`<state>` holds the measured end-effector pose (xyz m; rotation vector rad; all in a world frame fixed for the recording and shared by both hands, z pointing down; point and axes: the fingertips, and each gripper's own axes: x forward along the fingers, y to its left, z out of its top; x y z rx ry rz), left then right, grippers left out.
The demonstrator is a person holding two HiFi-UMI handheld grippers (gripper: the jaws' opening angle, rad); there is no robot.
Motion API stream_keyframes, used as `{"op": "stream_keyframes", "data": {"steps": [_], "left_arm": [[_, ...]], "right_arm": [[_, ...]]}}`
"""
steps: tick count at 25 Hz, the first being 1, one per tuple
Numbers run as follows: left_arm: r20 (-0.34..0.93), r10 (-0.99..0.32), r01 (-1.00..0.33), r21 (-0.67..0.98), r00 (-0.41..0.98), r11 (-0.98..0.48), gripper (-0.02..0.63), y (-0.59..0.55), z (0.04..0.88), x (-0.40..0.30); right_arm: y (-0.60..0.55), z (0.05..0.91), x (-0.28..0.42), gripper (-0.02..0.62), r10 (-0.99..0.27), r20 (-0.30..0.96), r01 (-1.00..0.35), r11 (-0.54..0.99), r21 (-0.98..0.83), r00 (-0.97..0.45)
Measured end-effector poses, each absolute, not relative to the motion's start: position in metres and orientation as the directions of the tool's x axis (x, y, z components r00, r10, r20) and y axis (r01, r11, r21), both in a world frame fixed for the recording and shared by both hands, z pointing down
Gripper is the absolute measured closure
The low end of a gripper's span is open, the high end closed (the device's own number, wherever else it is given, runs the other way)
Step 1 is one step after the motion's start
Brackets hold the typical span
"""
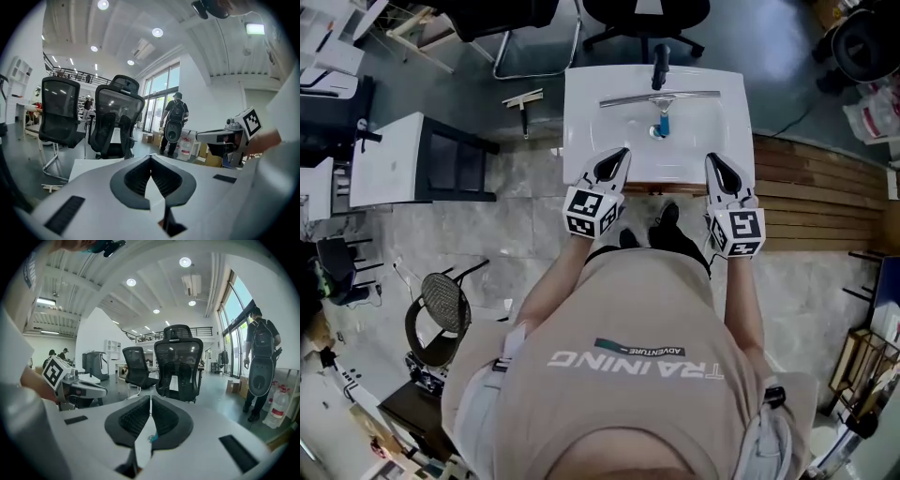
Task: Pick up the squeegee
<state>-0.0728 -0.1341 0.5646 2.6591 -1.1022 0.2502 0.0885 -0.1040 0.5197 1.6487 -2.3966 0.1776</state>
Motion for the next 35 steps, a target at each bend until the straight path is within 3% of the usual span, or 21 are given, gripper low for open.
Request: {"op": "stream_keyframes", "data": {"steps": [17, 27, 35], "left_arm": [[0.331, -0.728, -0.795, 0.149, 0.600, -0.587, 0.594, -0.245, 0.585, -0.014], [0.430, -0.652, -0.779, 0.283, 0.625, -0.560, 0.589, -0.262, 0.667, 0.005], [0.575, -0.527, -0.777, 0.405, 0.626, -0.481, 0.443, -0.276, 0.765, 0.025]], "right_arm": [[-0.249, 0.526, 0.145, 0.558, -0.848, 0.226, -0.872, 0.489, -0.017, -0.480], [-0.263, 0.534, 0.168, 0.558, -0.843, 0.248, -0.871, 0.491, -0.007, -0.477], [-0.259, 0.537, 0.195, 0.558, -0.860, 0.297, -0.896, 0.442, 0.030, -0.414]]}}
